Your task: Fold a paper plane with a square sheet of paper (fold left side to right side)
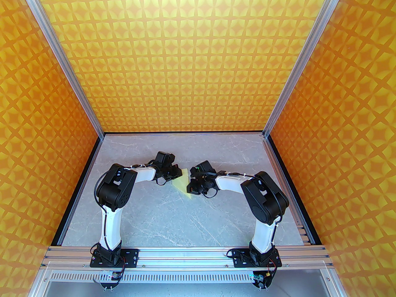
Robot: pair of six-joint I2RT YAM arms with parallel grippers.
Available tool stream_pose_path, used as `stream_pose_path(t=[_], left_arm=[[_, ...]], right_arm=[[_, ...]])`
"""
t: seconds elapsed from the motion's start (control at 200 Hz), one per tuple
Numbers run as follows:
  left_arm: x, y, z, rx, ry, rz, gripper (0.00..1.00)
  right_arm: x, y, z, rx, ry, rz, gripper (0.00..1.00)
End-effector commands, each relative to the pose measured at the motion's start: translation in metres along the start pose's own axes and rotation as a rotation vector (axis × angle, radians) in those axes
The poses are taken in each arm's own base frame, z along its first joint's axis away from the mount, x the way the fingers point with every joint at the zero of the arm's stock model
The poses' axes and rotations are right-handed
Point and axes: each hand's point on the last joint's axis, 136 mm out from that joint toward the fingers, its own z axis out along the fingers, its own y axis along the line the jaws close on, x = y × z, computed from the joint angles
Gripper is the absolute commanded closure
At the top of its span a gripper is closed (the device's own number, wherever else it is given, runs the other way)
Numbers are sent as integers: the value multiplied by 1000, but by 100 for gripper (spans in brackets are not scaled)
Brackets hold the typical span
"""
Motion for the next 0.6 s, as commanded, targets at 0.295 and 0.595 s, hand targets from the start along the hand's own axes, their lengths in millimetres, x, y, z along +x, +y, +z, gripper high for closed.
stream_pose_path(t=[0.295,0.595], left_arm=[[19,21,8,-48,39,-22,97],[21,31,12,-88,51,-45,98]], right_arm=[[-37,11,28,-20,13,7,100],[-9,-17,35,-10,48,65,100]])
